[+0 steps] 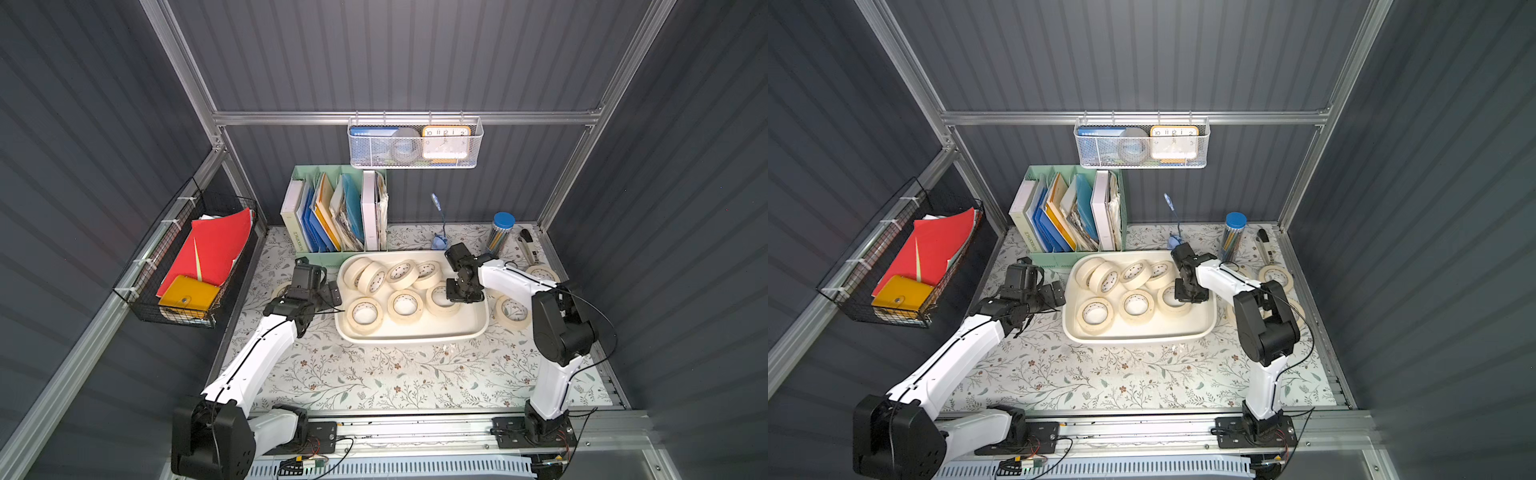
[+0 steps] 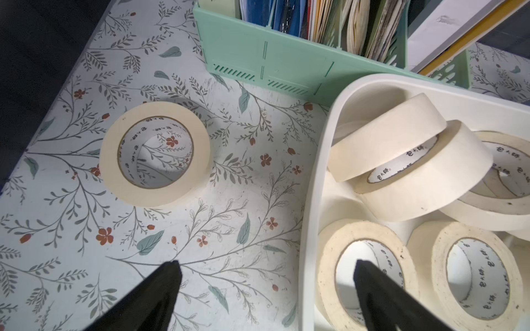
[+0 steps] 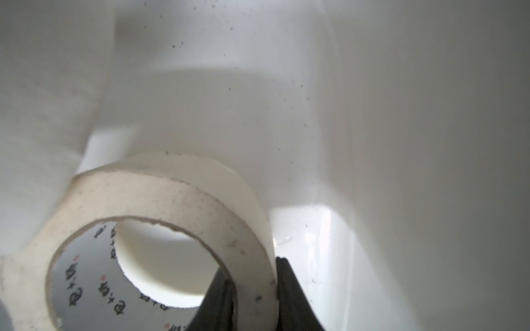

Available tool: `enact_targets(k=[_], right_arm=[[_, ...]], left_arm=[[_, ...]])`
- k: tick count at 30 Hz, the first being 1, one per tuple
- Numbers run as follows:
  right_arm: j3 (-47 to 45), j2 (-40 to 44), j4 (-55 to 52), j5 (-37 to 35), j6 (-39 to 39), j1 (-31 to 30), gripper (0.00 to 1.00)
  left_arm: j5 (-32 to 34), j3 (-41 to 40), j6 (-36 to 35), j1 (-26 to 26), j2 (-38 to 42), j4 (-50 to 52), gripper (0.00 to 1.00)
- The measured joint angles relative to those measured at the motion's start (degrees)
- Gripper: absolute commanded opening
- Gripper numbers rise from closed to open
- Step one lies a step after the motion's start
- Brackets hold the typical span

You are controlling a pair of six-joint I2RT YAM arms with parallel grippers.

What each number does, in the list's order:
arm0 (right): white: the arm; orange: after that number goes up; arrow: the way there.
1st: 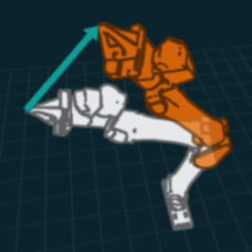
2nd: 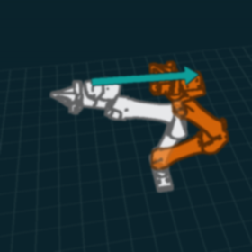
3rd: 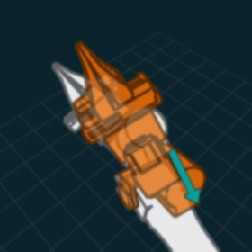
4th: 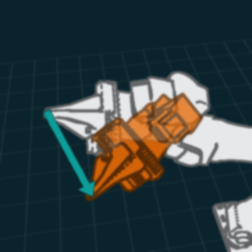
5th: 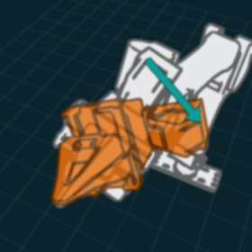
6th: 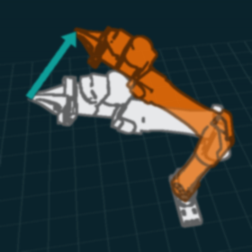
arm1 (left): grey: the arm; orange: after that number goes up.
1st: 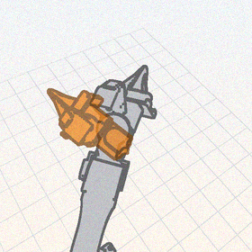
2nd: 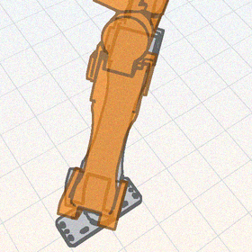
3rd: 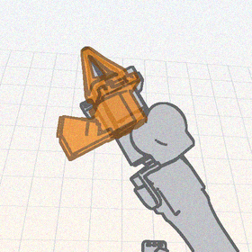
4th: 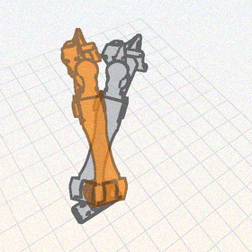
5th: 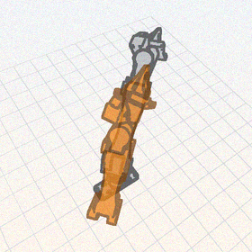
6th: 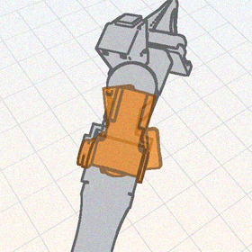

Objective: Take out the art tape in the storage box
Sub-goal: Pick up the art tape from the storage box, then place the art tape at the center of the board.

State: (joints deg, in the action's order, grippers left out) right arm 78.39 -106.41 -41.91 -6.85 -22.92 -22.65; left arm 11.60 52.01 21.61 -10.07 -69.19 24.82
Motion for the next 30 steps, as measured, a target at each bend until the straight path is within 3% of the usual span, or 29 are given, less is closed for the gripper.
enact_targets(k=[10,15,18,24,30], right_arm=[[-1.9,21.7,-11.1,-4.9,-1.5,0.0,0.0],[-10.4,37.3,-17.2,-9.6,-6.6,0.5,0.0],[-17.2,43.7,-20.7,-10.3,-10.6,3.8,0.0],[-32.0,46.2,-20.3,-7.4,-16.7,14.8,0.0],[-41.9,46.1,-13.2,-5.0,-22.4,19.3,0.0]], left_arm=[[0.8,7.5,-5.0,-2.3,-3.5,-1.8,1.0],[0.5,7.8,-6.5,-4.1,-5.8,-3.1,1.0],[0.4,8.7,-7.3,-5.7,-7.9,-3.9,1.0],[-0.2,11.5,-8.8,-11.0,-12.3,-5.9,1.0],[-1.4,13.8,-9.2,-15.5,-14.9,-7.4,1.0]])
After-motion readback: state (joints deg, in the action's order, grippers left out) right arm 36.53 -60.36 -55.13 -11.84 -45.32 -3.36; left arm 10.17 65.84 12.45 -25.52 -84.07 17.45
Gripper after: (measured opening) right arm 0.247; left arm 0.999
